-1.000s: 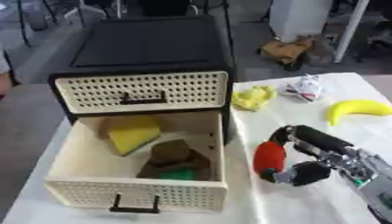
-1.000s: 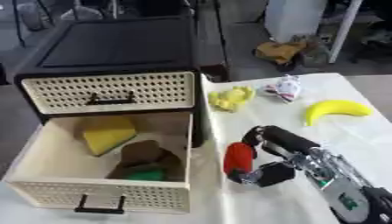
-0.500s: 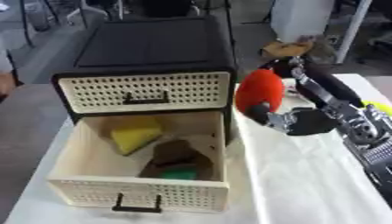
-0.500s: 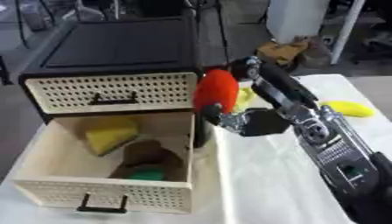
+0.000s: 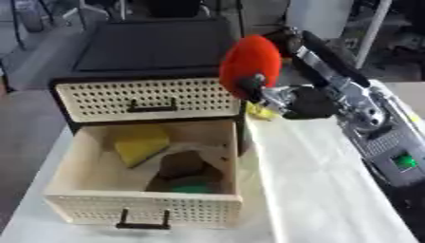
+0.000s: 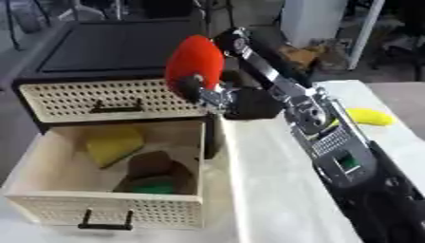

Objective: Pick up objects from table and place into drawer.

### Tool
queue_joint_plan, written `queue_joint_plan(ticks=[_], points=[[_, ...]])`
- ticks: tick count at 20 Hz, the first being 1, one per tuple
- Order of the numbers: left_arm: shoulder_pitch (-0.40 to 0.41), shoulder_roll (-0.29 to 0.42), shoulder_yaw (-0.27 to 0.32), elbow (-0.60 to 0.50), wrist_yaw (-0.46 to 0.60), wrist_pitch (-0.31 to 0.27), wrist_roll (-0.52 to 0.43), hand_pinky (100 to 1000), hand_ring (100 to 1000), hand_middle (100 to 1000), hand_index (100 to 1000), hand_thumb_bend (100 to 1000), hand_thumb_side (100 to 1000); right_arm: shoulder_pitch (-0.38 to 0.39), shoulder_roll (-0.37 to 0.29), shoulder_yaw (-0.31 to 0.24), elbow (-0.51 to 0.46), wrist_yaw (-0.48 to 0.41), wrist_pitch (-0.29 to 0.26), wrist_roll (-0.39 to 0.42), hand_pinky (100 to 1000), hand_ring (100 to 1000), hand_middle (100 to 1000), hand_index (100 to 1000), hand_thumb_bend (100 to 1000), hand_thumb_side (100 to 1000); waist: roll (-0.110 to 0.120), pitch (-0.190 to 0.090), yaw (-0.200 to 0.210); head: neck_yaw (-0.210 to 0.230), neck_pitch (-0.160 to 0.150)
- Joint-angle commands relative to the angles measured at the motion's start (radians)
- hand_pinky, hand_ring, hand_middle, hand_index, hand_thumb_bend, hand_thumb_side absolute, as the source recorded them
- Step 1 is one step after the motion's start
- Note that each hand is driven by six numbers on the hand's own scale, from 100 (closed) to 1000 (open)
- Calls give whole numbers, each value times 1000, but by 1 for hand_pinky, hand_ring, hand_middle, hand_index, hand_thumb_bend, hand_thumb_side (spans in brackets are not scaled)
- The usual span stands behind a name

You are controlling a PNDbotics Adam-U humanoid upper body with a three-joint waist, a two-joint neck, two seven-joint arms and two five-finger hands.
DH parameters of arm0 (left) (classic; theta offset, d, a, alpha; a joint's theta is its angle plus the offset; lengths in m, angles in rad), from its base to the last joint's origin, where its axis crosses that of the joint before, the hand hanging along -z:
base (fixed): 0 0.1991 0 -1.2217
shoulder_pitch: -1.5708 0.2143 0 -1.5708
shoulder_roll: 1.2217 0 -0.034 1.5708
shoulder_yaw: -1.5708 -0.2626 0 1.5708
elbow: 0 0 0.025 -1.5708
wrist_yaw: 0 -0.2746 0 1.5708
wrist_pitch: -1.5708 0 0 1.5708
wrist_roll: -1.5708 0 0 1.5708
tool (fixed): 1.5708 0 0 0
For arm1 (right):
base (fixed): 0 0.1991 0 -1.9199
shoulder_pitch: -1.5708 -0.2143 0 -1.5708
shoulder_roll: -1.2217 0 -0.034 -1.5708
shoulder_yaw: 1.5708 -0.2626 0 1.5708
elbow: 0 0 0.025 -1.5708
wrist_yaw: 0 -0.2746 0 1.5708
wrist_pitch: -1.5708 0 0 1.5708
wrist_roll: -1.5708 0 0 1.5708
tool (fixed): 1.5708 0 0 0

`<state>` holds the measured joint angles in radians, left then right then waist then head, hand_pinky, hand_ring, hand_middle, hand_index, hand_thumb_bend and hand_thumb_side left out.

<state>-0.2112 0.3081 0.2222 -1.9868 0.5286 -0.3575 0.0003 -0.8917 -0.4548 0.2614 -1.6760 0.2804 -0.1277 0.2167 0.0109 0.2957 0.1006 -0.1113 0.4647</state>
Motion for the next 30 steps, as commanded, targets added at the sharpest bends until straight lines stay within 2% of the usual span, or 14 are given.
queue_joint_plan(ticks=[1,3,6,8,11,12,17,18,20,24,25,27,28,30], points=[[-5,23,7,-13,5,3,-2,100,100,100,858,100,628,-30,19,8,17,19,-5,21,617,743,365,576,512,730,2,-24,4,-12,7],[-5,23,6,-13,6,4,-5,100,100,100,858,100,628,-34,36,17,37,35,-11,35,618,744,365,575,502,750,2,-24,7,-15,9],[-7,21,5,-13,7,5,-8,100,100,100,857,100,628,-34,54,34,76,66,-25,61,621,745,363,576,534,706,1,-23,12,-18,7],[-7,20,6,-13,7,7,-8,100,100,100,857,100,628,-30,66,44,102,91,-39,80,622,746,364,579,518,727,1,-22,15,-16,7],[-10,18,5,-13,7,10,-9,100,100,100,856,100,628,-28,80,62,142,132,-66,102,626,752,376,596,546,718,-1,-21,17,-14,8],[-12,18,4,-13,7,11,-9,100,100,100,856,100,628,-26,84,70,158,146,-75,111,634,771,403,629,642,730,-1,-20,19,-14,6],[-14,14,4,-13,6,15,-9,100,100,100,855,100,628,-18,98,83,214,216,-130,172,669,829,513,748,709,820,-2,-17,24,-11,6],[-14,14,4,-13,6,16,-9,100,100,100,855,100,628,-17,99,82,216,226,-142,184,692,860,580,816,767,861,-3,-17,24,-10,5],[-15,15,5,-13,6,17,-8,100,100,100,856,100,628,-17,100,79,217,236,-164,204,706,880,622,859,809,875,-3,-18,23,-10,5],[-15,17,5,-13,9,15,-8,100,100,100,856,100,627,-13,98,65,200,218,-175,214,706,881,615,848,795,893,-2,-20,22,-7,1],[-14,18,5,-13,10,14,-8,100,100,100,856,100,626,-11,96,60,191,205,-170,209,705,881,613,844,787,951,-2,-21,21,-5,1],[-13,21,6,-13,13,10,-7,100,100,100,855,100,626,-5,92,44,158,177,-157,187,705,882,607,838,768,934,0,-23,20,-1,-2],[-13,23,7,-13,14,7,-7,100,100,100,855,100,626,-1,92,34,138,162,-147,174,705,883,600,831,717,979,1,-24,19,3,-2],[-12,28,9,-13,18,0,-6,100,100,100,855,100,625,5,91,-2,95,139,-128,148,702,881,588,821,668,1000,3,-25,15,11,-3]])
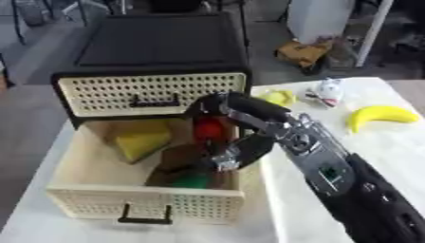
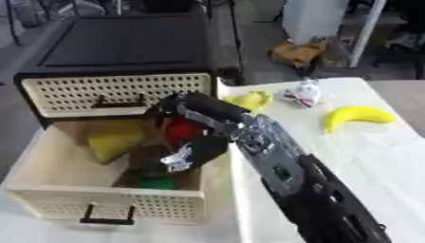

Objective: Pick up objects from table and place into drawer.

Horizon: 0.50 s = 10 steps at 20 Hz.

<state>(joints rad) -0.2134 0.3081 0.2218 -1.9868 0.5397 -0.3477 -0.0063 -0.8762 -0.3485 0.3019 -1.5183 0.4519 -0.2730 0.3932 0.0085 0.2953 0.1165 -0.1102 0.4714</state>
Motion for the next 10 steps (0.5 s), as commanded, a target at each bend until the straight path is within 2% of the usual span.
queue_joint_plan(ticks=[1,10], points=[[-9,31,9,-13,9,-14,1,100,100,100,854,100,625,-5,-15,-64,-86,-44,28,-43,702,882,586,821,648,1000,6,-25,-2,15,-10],[-3,62,-4,-13,5,-50,-25,100,100,100,854,100,618,78,-75,-214,-310,-180,161,-181,671,859,568,810,470,1000,20,-31,-23,85,-25]])
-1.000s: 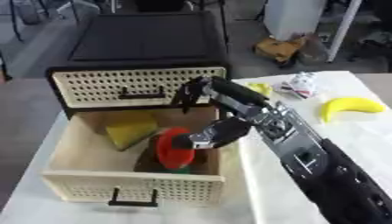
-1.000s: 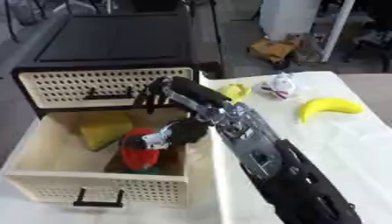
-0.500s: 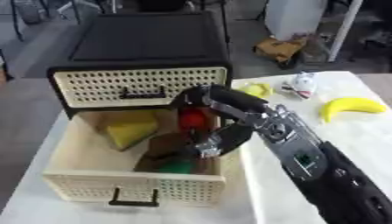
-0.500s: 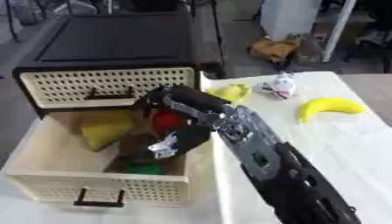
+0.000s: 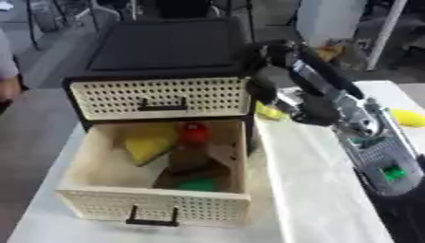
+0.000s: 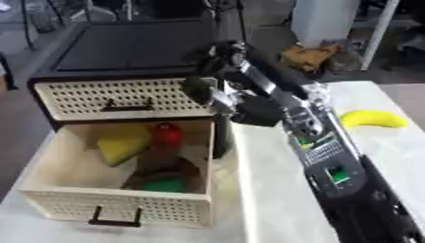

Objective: Pick up objects from table and place into drawer.

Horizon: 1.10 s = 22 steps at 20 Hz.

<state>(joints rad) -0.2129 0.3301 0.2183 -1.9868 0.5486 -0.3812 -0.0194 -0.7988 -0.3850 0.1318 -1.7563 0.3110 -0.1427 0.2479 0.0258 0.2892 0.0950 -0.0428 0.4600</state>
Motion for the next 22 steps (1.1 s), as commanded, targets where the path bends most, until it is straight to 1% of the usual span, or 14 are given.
queue_joint_plan(ticks=[1,3,5,7,10,11,12,15,16,17,18,20,21,22], points=[[1,49,-3,-13,-9,-26,-17,100,100,100,856,100,617,13,-48,-59,-97,-55,46,-51,659,852,566,811,463,1000,5,-26,-3,24,-12],[10,74,-8,-13,-22,-49,-29,100,100,100,861,100,619,34,-66,-88,-145,-85,76,-82,637,836,562,809,455,1000,8,-29,-7,30,-6],[20,106,-10,-13,-40,-76,-44,100,100,100,872,100,644,52,-86,-114,-191,-114,105,-110,616,822,561,806,363,1000,12,-31,-12,33,3],[34,147,-8,-13,-64,-106,-60,100,100,100,862,100,733,67,-113,-144,-229,-144,135,-140,603,808,562,803,286,1000,17,-34,-18,33,13],[65,220,-1,-13,-108,-152,-95,100,100,100,833,100,823,73,-165,-204,-242,-190,172,-186,597,800,568,810,244,1000,25,-39,-27,31,31],[78,243,-1,-13,-122,-166,-107,100,100,126,835,100,861,77,-183,-219,-243,-204,170,-201,594,798,570,816,234,1000,30,-41,-29,31,38],[90,265,-3,-13,-136,-180,-120,100,100,186,825,100,898,83,-201,-231,-243,-218,163,-214,591,795,571,819,227,1000,35,-44,-31,30,43],[129,331,-18,-13,-177,-220,-160,100,100,304,805,100,960,110,-257,-260,-244,-258,132,-255,587,792,573,818,207,1000,53,-52,-36,24,56],[140,352,-25,-13,-190,-234,-173,100,100,312,803,100,961,118,-272,-269,-244,-272,127,-268,587,792,576,818,205,1000,58,-55,-37,24,58],[154,374,-35,-13,-203,-247,-186,100,100,363,777,100,990,124,-284,-277,-244,-285,121,-281,587,792,575,816,195,1000,64,-56,-41,25,59],[170,395,-50,-13,-216,-260,-199,100,100,365,775,100,992,128,-294,-280,-244,-298,114,-294,587,792,575,816,195,1000,68,-56,-44,27,60],[204,435,-84,-13,-241,-285,-224,100,113,441,782,100,1000,136,-310,-283,-244,-323,98,-319,586,791,576,815,185,1000,74,-55,-52,31,58],[224,457,-103,-13,-254,-294,-237,100,146,465,791,100,1000,138,-316,-284,-244,-336,90,-332,586,790,577,815,180,1000,76,-54,-57,35,56],[244,479,-123,-13,-268,-296,-251,100,146,465,791,100,1000,139,-320,-285,-244,-350,82,-346,586,790,577,815,180,1000,77,-53,-61,38,55]])
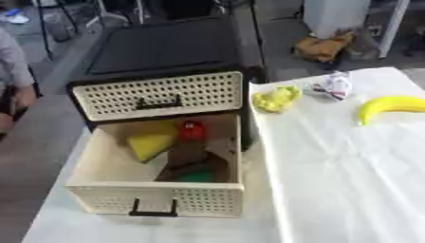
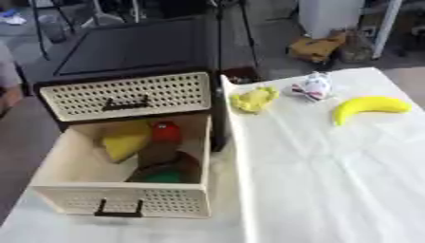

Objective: Pick up objects from table and place into drawer.

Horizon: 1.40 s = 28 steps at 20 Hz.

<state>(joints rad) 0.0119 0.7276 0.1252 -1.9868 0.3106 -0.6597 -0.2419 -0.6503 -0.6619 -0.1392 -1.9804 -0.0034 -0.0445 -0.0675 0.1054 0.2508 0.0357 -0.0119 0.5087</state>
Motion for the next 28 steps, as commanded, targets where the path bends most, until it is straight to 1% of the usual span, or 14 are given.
queue_joint_plan(ticks=[1,3,4,7,10,11,12,13,14,16,19,22,25,28], points=[[38,104,-51,-13,-44,-14,-42,100,202,499,802,100,1000,-8,-47,-12,-20,-49,-24,-44,586,790,577,816,183,1000,-2,-14,-6,11,5],[60,151,-96,-13,-73,8,-71,100,230,540,822,100,1000,-4,-51,-5,-20,-78,-39,-73,587,790,576,816,194,1000,-2,-12,-13,16,2],[59,174,-117,-13,-87,21,-85,100,233,546,825,100,1000,-2,-53,-1,-20,-92,-45,-88,587,790,576,816,198,1000,-3,-12,-14,17,0],[23,244,-171,-13,-130,63,-128,100,227,592,847,100,1000,6,-56,13,-20,-135,-60,-130,589,791,574,816,207,1000,-8,-10,-16,22,-6],[-29,318,-207,-13,-175,80,-174,100,200,612,875,100,1000,11,-58,23,-20,-180,-75,-176,589,791,573,816,206,1000,-16,-8,-17,25,-16],[-43,329,-212,-13,-220,75,-216,100,139,615,913,100,1000,12,-65,25,-20,-226,-83,-203,590,792,573,816,208,1000,-20,-7,-18,26,-20],[-55,313,-224,-13,-319,60,-273,100,118,616,923,100,1000,12,-82,23,-20,-323,-97,-233,590,792,572,815,210,1000,-22,-6,-20,28,-23],[-64,293,-245,-13,-415,47,-295,100,100,613,941,100,1000,12,-98,15,-20,-414,-111,-245,590,792,571,815,212,1000,-24,-4,-23,30,-26],[-72,278,-269,-13,-492,40,-290,100,100,610,949,100,1000,12,-110,5,-20,-481,-120,-244,591,792,571,814,212,1000,-24,-3,-25,34,-27],[-94,260,-317,-13,-596,38,-246,100,100,598,960,100,1000,14,-120,-12,-20,-555,-125,-230,591,791,569,813,212,1000,-25,-1,-28,40,-25],[-136,250,-375,-13,-679,57,-179,100,100,583,949,100,1000,15,-121,-24,-20,-593,-121,-213,591,791,567,813,213,1000,-26,0,-29,48,-20],[-177,245,-419,-13,-720,85,-151,100,100,579,940,100,1000,13,-117,-27,-20,-604,-115,-205,591,791,565,812,212,1000,-26,1,-29,55,-20],[-222,232,-442,-13,-743,111,-144,100,100,580,912,100,1000,12,-110,-27,-20,-608,-110,-201,591,789,562,811,213,1000,-27,2,-30,60,-24],[-265,212,-454,-13,-762,126,-132,100,100,563,895,100,1000,13,-106,-27,-20,-609,-107,-197,591,789,560,811,216,1000,-29,4,-31,64,-26]])
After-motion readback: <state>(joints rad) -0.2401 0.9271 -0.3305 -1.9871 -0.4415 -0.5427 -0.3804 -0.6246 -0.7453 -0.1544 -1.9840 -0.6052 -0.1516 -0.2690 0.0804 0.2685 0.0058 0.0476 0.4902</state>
